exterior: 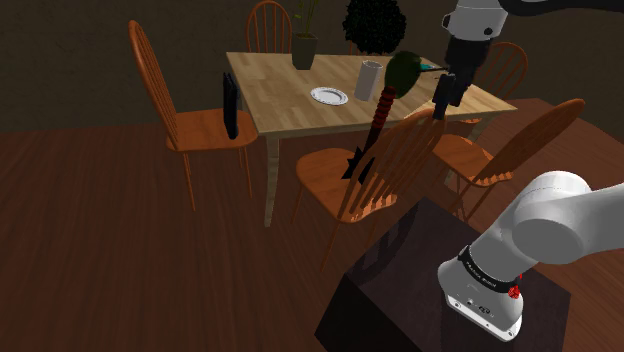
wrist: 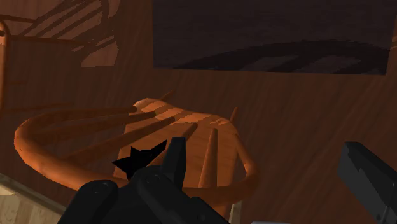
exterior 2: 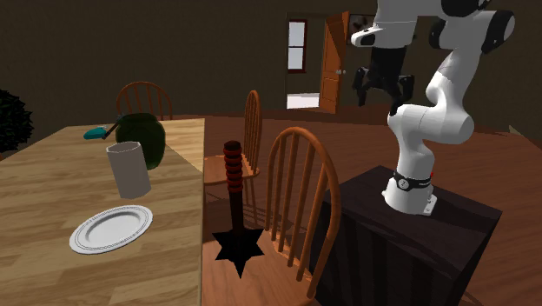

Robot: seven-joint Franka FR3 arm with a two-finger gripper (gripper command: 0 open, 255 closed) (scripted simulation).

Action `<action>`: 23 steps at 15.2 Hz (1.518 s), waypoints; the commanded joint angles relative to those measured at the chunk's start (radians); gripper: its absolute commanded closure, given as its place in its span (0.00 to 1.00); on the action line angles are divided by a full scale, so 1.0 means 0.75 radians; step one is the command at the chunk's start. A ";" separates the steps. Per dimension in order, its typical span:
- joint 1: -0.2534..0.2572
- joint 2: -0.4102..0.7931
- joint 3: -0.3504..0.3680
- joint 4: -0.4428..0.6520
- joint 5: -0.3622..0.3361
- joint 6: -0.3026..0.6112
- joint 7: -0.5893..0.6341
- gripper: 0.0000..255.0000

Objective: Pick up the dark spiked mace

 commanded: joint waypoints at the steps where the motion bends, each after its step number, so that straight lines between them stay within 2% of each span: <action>1: 0.000 0.000 0.000 0.000 0.000 0.000 0.000 0.00; 12: -0.087 0.438 -0.202 0.194 -0.050 0.319 -0.112 0.00; 17: -0.116 0.660 -0.286 0.343 -0.019 0.421 -0.176 0.00; 23: -0.160 0.941 -0.371 0.573 0.069 0.497 -0.269 0.00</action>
